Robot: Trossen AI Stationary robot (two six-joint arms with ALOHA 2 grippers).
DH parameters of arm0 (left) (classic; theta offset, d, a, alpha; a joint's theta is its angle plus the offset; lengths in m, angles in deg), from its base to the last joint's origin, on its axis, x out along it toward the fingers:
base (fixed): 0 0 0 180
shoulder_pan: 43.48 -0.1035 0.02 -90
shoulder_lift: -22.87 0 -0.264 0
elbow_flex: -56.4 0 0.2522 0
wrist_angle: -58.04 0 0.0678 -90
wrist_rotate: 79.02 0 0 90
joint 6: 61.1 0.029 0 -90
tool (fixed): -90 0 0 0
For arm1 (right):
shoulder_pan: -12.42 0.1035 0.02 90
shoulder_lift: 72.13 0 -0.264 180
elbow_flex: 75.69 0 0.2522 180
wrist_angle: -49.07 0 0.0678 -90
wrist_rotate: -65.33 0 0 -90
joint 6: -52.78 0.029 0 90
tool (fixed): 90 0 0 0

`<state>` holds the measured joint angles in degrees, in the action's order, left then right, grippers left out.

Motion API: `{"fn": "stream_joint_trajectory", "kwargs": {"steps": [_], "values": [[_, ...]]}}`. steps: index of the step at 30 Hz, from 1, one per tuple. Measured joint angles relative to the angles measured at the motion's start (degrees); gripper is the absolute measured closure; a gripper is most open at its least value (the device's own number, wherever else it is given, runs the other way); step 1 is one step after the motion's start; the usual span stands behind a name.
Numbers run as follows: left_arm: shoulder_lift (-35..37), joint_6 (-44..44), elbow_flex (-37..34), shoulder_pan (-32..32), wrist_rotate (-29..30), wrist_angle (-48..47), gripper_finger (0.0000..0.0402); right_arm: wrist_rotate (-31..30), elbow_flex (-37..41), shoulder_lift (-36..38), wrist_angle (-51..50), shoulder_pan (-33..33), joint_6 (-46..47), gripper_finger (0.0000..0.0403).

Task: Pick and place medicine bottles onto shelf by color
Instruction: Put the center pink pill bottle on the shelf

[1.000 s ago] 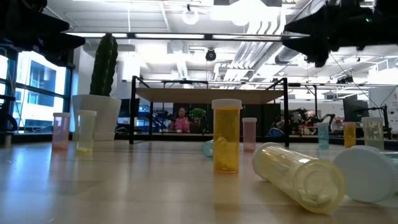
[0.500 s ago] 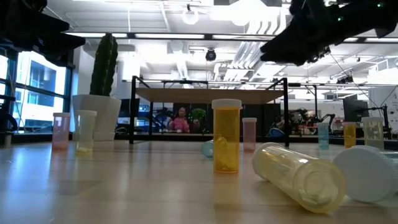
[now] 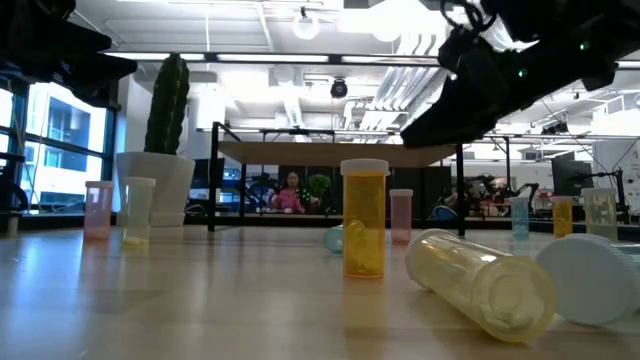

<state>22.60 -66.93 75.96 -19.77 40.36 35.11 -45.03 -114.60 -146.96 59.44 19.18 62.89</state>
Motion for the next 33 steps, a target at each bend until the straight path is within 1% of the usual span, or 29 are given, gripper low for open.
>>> {"fn": "stream_joint_trajectory", "kwargs": {"steps": [7, 15, 21, 29, 33], "values": [[0.02, -0.02, 0.0, 0.02, 0.0, 0.0, 0.0202, -0.66, 0.0, -5.82, 3.79, 0.0, -0.04, 0.019], [0.02, -0.01, 0.0, 0.02, 0.0, 0.0, 0.0202, -0.76, 0.0, -10.62, 6.73, 0.0, 0.12, 0.019], [0.02, -0.02, 0.0, 0.0, 1.29, 0.0, 0.0202, -0.85, 0.0, -13.06, 7.56, 0.0, 0.34, 0.019], [0.01, -0.02, 0.0, 0.02, 1.51, 0.0, 0.0202, -0.85, 0.0, -14.91, 7.71, 0.0, 0.35, 0.019], [0.02, -0.02, 0.0, 0.02, 1.51, 0.0, 0.0202, -0.61, 0.0, -14.91, 8.25, 0.0, 0.11, 0.0201]]}}
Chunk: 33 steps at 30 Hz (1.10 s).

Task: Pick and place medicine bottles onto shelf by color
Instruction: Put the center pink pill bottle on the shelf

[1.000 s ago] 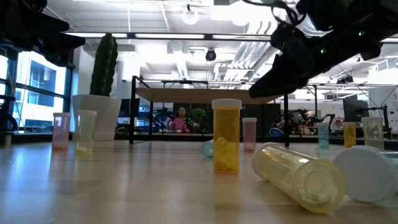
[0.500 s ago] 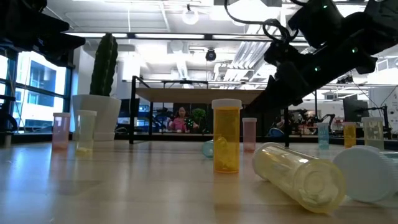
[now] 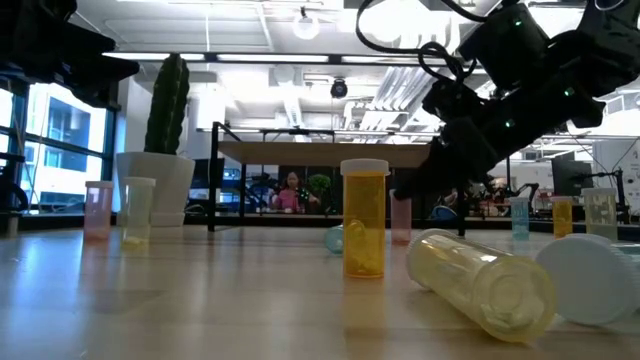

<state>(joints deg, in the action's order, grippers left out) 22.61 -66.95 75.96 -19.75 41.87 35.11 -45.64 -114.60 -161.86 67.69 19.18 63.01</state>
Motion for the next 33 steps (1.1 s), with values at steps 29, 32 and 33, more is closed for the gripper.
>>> {"fn": "stream_joint_trajectory", "kwargs": {"steps": [29, 32, 33], "values": [[-0.02, 0.0, 0.0, 0.0, -0.02, 0.0, 0.0202, 1.91, 0.04, 0.17, 7.67, -0.04, -3.95, 0.0303], [0.0, 0.0, 0.0, 0.0, -0.02, 0.0, 0.0202, 1.92, 0.04, 1.72, 10.6, -0.45, -5.69, 0.0303], [0.0, 0.0, 0.0, -0.01, -0.02, 0.0, 0.0202, 1.96, 0.04, 2.74, 10.67, -0.83, -5.76, 0.0303]]}}
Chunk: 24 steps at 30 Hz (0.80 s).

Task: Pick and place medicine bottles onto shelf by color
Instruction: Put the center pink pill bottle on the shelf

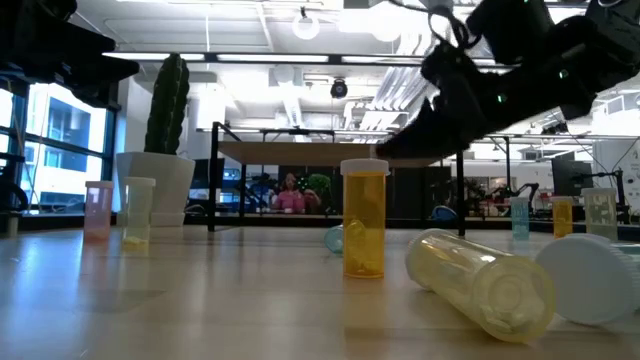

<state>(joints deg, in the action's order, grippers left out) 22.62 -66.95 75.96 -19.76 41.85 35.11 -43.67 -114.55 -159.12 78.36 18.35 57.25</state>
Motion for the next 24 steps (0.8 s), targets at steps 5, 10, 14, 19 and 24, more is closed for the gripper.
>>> {"fn": "stream_joint_trajectory", "kwargs": {"steps": [5, 10, 14, 19, 24], "values": [[0.0, 0.0, 0.0, 0.01, 0.0, -0.02, 0.0202, -0.08, 0.0, 6.22, 0.2, -3.56, -0.55, 0.0303], [0.0, 0.0, 0.0, 0.01, 0.0, -0.02, 0.0202, -0.04, 0.0, 13.42, -0.04, -8.62, -2.71, 0.0304], [-0.02, 0.0, 0.0, -0.01, -0.02, -0.03, 0.0202, 1.3, 0.0, 19.59, -0.29, -13.07, -5.68, 0.0304], [-0.02, 0.0, 0.0, 0.01, -0.02, -0.04, 0.0202, 1.8, 0.0, 26.37, -1.32, -19.37, -8.61, 0.0304], [-0.02, 0.0, 0.0, -0.01, -0.02, -0.05, 0.0202, 4.69, -6.22, 30.64, -15.88, -26.24, -9.47, 0.0304]]}}
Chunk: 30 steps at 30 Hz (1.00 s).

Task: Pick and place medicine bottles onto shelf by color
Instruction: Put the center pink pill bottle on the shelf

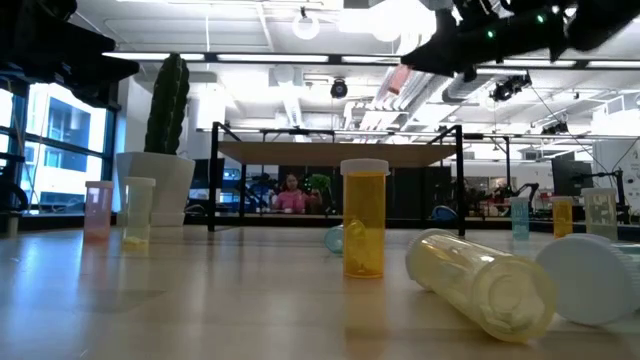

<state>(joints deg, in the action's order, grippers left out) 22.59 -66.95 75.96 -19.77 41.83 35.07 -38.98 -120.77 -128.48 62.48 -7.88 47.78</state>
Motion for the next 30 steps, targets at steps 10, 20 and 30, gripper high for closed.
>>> {"fn": "stream_joint_trajectory", "kwargs": {"steps": [10, 20, 30], "values": [[0.0, 0.0, 0.0, 0.02, -0.15, 0.0, 0.0202, 0.26, -21.52, -5.22, -32.44, -11.12, 0.5, 0.0304], [0.0, -0.03, 0.0, 0.02, -0.17, -0.01, 0.0202, 6.56, -27.86, -15.43, -37.3, -17.87, 3.94, 0.0304], [0.0, -0.04, 0.0, 0.01, -0.17, -0.01, 0.0202, 8.09, -27.88, -23.38, -36.82, -19.51, 6.21, 0.0304]]}}
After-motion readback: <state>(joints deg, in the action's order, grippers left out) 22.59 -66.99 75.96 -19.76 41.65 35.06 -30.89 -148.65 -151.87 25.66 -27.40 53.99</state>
